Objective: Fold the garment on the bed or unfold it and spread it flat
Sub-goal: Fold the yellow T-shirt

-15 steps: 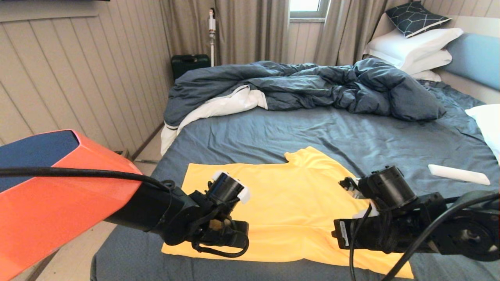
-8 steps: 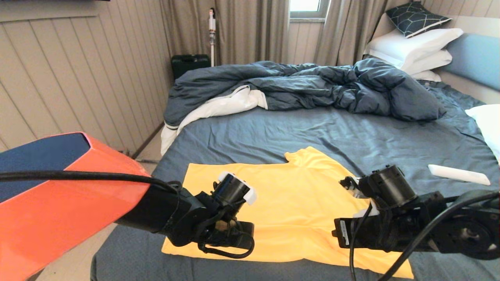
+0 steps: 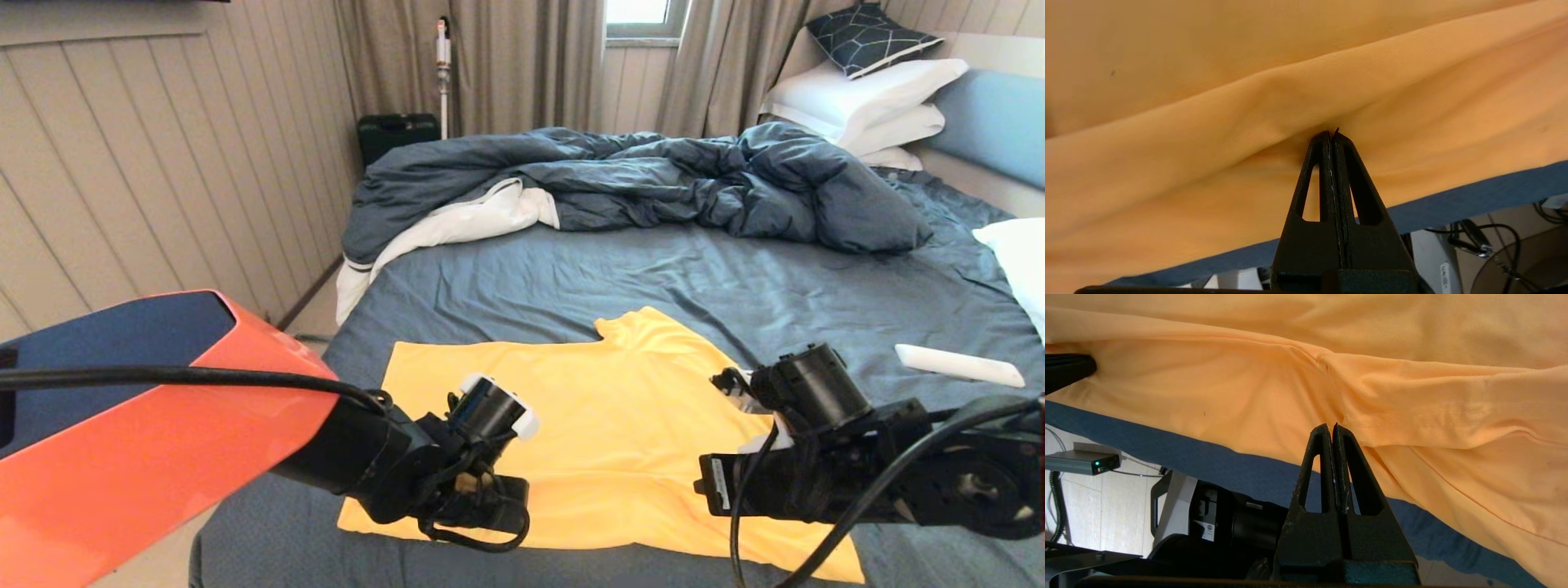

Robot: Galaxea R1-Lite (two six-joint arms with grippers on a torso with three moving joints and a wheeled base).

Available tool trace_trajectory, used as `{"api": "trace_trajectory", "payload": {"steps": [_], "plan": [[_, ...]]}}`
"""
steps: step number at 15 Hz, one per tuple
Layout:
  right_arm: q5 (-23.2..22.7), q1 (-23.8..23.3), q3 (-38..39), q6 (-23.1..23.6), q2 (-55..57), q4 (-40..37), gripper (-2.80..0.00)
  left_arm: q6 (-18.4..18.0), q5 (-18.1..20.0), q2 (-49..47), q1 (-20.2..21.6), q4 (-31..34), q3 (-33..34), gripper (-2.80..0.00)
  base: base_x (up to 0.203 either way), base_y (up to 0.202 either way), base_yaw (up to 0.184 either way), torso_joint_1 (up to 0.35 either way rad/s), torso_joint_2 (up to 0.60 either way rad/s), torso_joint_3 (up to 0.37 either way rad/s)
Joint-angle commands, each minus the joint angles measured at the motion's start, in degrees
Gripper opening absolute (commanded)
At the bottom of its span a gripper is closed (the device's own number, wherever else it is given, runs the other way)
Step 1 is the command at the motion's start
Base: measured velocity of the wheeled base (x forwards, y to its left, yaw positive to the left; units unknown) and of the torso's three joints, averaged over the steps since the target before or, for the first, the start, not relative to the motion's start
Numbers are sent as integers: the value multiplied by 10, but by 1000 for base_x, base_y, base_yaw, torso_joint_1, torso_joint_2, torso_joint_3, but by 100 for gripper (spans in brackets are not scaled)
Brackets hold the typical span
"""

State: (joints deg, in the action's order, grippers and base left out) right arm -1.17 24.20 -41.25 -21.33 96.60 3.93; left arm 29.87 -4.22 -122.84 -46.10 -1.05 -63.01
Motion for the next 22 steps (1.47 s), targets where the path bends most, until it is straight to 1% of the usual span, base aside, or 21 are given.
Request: {"api": "trace_trajectory", "payload": {"steps": [1,3,10,13,17,22], "plan": [[-4,1,4,-1,8,17,-280,1,-3,2,18,0,7,-280,0,0,0,0,0,0],[-3,1,14,0,10,38,-280,-3,-9,5,31,-1,6,-280,0,0,0,0,0,0],[-4,1,20,0,11,40,-280,-9,-11,0,60,0,-27,-280,0,0,0,0,0,0],[-4,1,22,0,11,41,-280,-21,-11,-2,73,1,-48,-280,0,0,0,0,0,0],[-3,0,30,0,8,41,-280,-44,-11,-19,107,2,-78,-280,0,0,0,0,0,0],[-3,-1,31,-1,6,41,-280,-43,-11,18,109,2,-45,-280,0,0,0,0,0,0]]}}
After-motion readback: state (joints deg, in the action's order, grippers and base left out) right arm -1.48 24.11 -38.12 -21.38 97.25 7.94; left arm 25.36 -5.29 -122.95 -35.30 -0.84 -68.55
